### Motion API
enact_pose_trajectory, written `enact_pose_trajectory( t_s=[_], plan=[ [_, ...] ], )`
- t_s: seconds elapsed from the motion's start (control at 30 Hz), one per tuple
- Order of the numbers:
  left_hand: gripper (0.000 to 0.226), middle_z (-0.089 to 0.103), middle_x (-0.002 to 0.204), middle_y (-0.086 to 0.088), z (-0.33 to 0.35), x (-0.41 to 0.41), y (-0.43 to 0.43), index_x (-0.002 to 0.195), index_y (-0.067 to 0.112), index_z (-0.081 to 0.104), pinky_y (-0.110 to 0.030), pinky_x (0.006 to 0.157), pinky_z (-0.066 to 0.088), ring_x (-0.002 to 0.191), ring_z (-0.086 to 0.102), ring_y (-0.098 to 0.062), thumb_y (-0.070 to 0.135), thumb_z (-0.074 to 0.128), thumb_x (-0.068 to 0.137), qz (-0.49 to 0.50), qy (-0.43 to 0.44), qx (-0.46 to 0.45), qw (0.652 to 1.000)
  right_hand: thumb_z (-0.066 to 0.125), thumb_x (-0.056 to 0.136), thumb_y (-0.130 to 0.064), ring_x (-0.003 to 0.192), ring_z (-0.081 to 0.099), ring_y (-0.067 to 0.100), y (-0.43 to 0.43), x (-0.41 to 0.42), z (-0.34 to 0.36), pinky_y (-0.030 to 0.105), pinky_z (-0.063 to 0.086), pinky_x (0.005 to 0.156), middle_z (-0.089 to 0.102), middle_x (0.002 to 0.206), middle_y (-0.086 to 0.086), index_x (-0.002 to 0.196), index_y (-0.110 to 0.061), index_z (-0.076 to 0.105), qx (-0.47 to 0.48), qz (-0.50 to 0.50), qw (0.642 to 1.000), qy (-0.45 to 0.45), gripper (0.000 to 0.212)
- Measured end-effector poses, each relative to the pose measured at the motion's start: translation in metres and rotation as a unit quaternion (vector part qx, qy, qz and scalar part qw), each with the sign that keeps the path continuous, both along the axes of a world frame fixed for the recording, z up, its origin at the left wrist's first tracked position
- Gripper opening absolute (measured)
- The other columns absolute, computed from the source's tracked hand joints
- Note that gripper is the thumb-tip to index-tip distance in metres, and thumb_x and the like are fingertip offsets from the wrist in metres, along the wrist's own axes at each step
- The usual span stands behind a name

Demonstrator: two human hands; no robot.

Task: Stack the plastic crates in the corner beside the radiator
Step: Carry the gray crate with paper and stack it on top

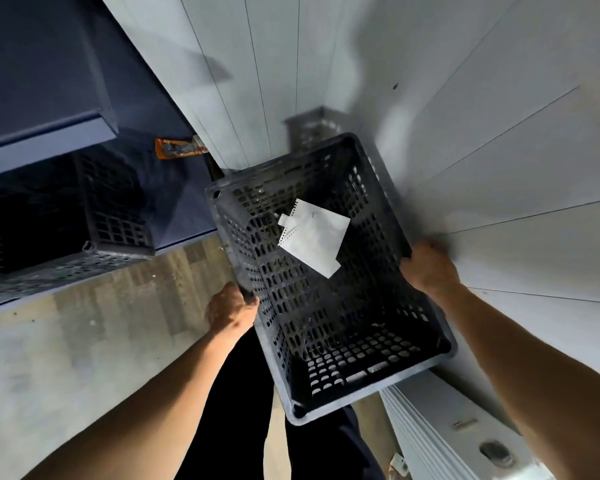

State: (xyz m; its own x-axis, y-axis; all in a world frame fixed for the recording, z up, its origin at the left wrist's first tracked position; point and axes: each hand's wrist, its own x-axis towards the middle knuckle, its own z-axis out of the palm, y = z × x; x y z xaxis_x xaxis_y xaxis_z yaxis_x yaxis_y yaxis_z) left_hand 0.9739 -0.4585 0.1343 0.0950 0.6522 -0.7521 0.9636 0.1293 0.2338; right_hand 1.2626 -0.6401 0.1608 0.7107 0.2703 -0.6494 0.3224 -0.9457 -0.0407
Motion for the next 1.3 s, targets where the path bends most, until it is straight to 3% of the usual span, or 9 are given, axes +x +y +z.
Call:
enact_pose_trajectory(
  t_s=[0.23,0.37,0.63,0.87,1.0,1.13,1.2,1.23,1.3],
  plan=[
    [0.019,0.072,0.095,-0.005,0.001,0.008,-0.015,0.081,0.023,0.055,-0.038,0.076,0.061,0.082,0.073,-0.026,0.036,0.067,0.087,-0.008,-0.005,0.026,1.000,0.058,0.088,-0.018,0.080,0.060,0.033,-0.010,0.006,-0.001,0.032,0.045,0.065,0.064,0.090,0.013,0.113,-0.003,0.058,-0.017,0.042,0.999,-0.024,0.030],
    [0.024,0.070,0.108,-0.009,-0.002,0.016,-0.020,0.105,0.016,0.063,-0.038,0.087,0.056,0.100,0.067,-0.029,0.035,0.061,0.091,-0.051,0.043,0.042,0.997,0.055,0.087,-0.016,0.072,0.055,0.030,-0.008,0.007,0.000,0.030,0.046,0.065,0.058,0.079,0.009,0.108,-0.003,0.060,-0.042,0.055,0.998,-0.001,0.026],
    [0.018,0.072,0.099,-0.003,-0.004,0.014,-0.027,0.105,0.014,0.062,-0.023,0.061,0.050,0.079,0.067,-0.019,0.028,0.060,0.094,-0.038,0.021,0.071,0.997,0.059,0.090,-0.021,0.099,0.066,0.036,-0.014,0.003,-0.003,0.034,0.046,0.070,0.067,0.109,0.019,0.126,0.001,0.047,-0.047,0.100,0.993,-0.028,0.044],
    [0.026,0.071,0.100,-0.006,-0.004,0.015,-0.029,0.108,0.014,0.059,-0.033,0.073,0.058,0.088,0.069,-0.026,0.035,0.060,0.092,-0.071,0.016,0.089,0.993,0.058,0.090,-0.021,0.101,0.065,0.037,-0.012,0.000,-0.003,0.036,0.047,0.070,0.065,0.113,0.020,0.128,0.004,0.045,-0.065,0.110,0.990,-0.052,0.047],
    [0.035,0.064,0.104,-0.009,-0.013,0.031,-0.016,0.120,0.006,0.048,-0.022,0.047,0.047,0.079,0.064,-0.022,0.035,0.048,0.100,-0.057,0.010,0.068,0.996,0.059,0.089,-0.024,0.109,0.060,0.039,0.006,-0.009,-0.008,0.038,0.046,0.070,0.057,0.126,0.022,0.134,0.001,0.036,-0.039,0.117,0.990,-0.074,0.056],
    [0.017,0.064,0.098,-0.003,-0.034,0.037,0.006,0.105,0.007,0.055,-0.015,0.040,0.041,0.071,0.059,-0.009,0.018,0.045,0.097,-0.039,-0.034,0.094,0.994,0.066,0.088,-0.030,0.119,0.054,0.038,0.030,-0.003,-0.020,0.045,0.051,0.081,0.045,0.138,0.022,0.147,-0.004,0.019,0.001,0.109,0.992,-0.065,0.080],
    [0.014,0.059,0.093,0.003,-0.039,0.037,0.017,0.106,0.006,0.054,-0.011,0.043,0.044,0.067,0.052,-0.004,0.015,0.052,0.095,-0.018,-0.061,0.103,0.993,0.067,0.087,-0.028,0.118,0.055,0.039,0.042,0.005,-0.026,0.045,0.050,0.082,0.047,0.136,0.022,0.144,-0.004,0.024,0.015,0.104,0.992,-0.071,0.076],
    [0.020,0.054,0.090,0.002,-0.040,0.038,0.022,0.112,0.003,0.052,-0.004,0.050,0.043,0.065,0.049,-0.008,0.014,0.055,0.095,-0.010,-0.070,0.104,0.992,0.067,0.087,-0.027,0.116,0.056,0.039,0.047,0.010,-0.031,0.044,0.050,0.081,0.049,0.134,0.021,0.142,-0.004,0.027,0.021,0.102,0.992,-0.076,0.072],
    [0.034,0.054,0.093,-0.012,-0.044,0.041,0.030,0.123,-0.002,0.049,0.011,0.071,0.028,0.073,0.044,-0.023,0.017,0.057,0.095,-0.009,-0.061,0.138,0.988,0.066,0.088,-0.025,0.110,0.060,0.040,0.053,0.017,-0.039,0.042,0.047,0.076,0.057,0.126,0.021,0.140,-0.005,0.028,0.031,0.094,0.991,-0.086,0.067]
  ],
)
